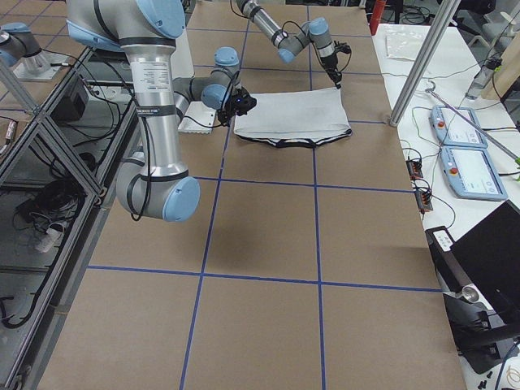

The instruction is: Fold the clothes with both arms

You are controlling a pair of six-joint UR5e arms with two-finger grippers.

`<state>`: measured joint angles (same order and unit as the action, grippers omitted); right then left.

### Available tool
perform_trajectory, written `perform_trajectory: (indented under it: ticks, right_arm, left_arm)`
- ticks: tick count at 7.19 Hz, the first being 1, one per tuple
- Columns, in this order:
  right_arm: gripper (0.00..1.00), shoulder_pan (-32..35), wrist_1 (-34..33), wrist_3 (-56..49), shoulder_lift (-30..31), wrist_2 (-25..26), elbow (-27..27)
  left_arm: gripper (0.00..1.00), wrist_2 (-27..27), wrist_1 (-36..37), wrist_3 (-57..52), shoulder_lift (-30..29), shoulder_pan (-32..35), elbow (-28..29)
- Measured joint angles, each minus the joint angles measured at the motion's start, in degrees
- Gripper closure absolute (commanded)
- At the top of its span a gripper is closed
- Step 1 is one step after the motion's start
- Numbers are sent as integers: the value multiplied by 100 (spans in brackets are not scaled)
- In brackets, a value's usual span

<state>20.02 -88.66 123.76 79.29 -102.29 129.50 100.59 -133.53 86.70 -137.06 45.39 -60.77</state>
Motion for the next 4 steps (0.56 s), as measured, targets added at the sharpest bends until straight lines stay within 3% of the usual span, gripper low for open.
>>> perform_trajectory:
  ticks: [1, 4]
  right_arm:
    - [0, -129, -6, 16, -207, 265, -214]
    - [0, -684, -19, 211, -654, 1069, -838]
  left_arm:
    - [39, 4, -61, 1, -48, 6, 22]
    - [39, 44, -26, 20, 312, 13, -642]
